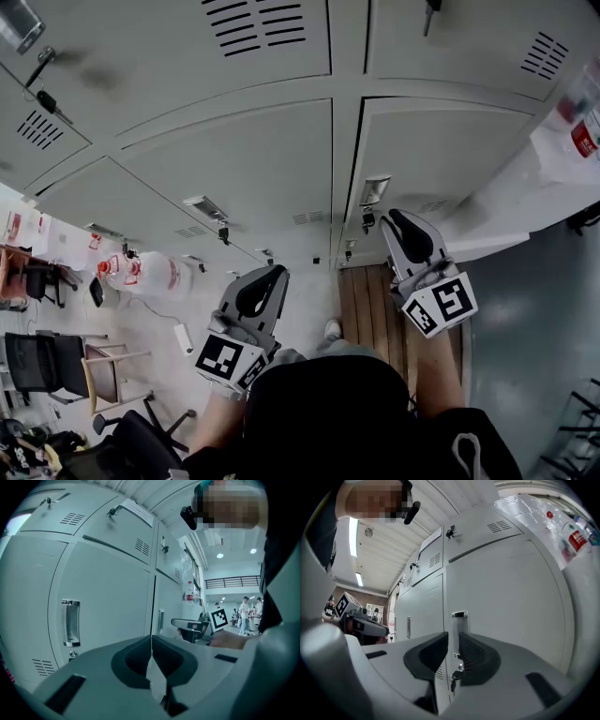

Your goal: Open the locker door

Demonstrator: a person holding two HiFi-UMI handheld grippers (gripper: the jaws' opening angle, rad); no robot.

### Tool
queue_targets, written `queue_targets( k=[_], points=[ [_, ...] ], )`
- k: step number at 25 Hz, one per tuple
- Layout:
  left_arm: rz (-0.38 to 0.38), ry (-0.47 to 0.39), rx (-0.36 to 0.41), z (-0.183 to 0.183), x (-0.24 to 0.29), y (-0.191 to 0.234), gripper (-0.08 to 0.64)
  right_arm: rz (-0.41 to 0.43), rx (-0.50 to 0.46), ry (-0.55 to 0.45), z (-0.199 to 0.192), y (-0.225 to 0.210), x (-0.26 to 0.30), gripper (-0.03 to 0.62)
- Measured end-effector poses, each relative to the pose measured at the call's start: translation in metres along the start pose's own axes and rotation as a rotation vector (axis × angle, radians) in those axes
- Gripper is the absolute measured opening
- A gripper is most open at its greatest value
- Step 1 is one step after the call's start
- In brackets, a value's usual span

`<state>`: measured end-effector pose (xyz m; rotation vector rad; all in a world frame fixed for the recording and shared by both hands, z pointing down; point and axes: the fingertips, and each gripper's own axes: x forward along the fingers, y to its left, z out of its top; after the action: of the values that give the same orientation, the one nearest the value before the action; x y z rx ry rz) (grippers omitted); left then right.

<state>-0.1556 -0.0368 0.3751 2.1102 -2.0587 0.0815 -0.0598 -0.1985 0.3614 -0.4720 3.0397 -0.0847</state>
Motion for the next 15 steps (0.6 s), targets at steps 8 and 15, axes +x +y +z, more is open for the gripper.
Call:
queue_targets(
  k=[8,15],
  points=[
    [0.037,0.011,-0.011,-0.002,0.004,0.014,0.023,0.034,-0.011,0.0,0.0,-0.001,0.026,0.095],
    [0.02,0.017,-0.011,-0.005,0.0,0.028,0.023,0.0,-0.013,0.017,-0.005,0.0,0.036,0.112]
  ],
)
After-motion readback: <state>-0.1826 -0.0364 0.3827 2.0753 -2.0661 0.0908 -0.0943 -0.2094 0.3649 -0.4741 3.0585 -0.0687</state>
